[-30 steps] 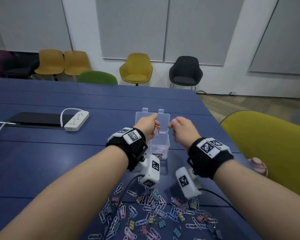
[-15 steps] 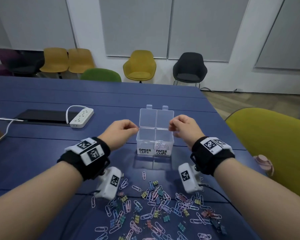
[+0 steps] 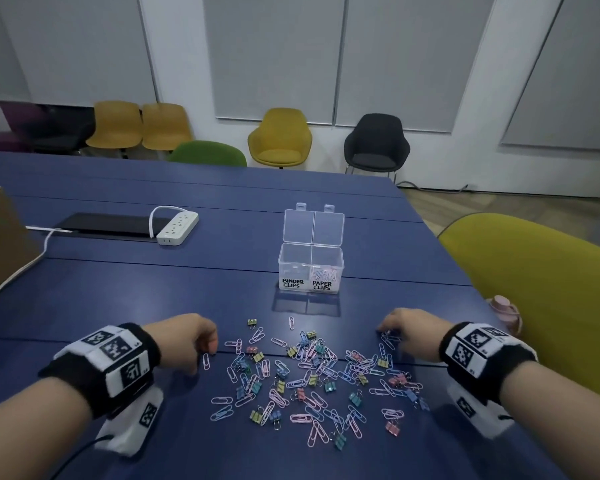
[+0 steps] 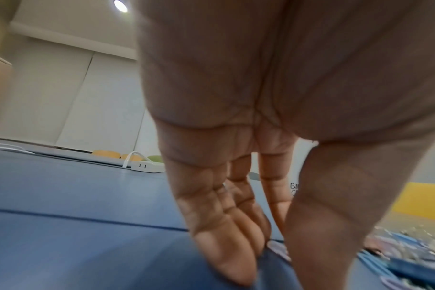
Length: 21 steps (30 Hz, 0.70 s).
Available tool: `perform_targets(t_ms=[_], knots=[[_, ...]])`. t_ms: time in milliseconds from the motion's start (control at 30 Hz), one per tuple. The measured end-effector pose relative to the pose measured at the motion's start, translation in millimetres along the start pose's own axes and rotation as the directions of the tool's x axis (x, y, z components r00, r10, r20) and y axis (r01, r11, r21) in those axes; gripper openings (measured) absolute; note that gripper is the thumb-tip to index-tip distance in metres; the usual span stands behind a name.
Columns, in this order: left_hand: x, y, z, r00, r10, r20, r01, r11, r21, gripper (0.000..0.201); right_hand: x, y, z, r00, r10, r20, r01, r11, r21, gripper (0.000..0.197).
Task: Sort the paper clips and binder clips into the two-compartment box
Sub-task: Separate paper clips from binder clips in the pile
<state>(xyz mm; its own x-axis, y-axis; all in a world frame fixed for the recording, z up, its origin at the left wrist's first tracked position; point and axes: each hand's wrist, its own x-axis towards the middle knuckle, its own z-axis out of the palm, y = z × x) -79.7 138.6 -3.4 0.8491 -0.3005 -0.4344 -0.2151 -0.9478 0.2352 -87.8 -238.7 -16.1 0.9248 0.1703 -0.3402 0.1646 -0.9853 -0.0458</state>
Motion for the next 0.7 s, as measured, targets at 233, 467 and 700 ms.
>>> perform_targets(t_ms=[233, 467, 700], knots=[[1.5, 7.2, 14.8, 0.995, 0.000, -0.102, -0.005, 0.999, -0.042, 0.023, -0.1, -12.9, 6.2, 0.996, 0.031, -0.088, -0.035, 0.998, -0.046, 0.032], [12.9, 7.7, 20.9, 0.993, 0.028, -0.115, -0.025, 0.999, 0.022, 0.025, 0.1, -17.7, 6.2, 0.991, 0.104, -0.087, -0.106, 0.994, -0.018, 0.017], [25.8, 10.7, 18.2, 0.961, -0.044, -0.272, 0.009, 0.992, -0.128, 0.015, 3.7, -19.2, 5.4, 0.983, 0.177, -0.050, -0.177, 0.984, 0.015, 0.031]])
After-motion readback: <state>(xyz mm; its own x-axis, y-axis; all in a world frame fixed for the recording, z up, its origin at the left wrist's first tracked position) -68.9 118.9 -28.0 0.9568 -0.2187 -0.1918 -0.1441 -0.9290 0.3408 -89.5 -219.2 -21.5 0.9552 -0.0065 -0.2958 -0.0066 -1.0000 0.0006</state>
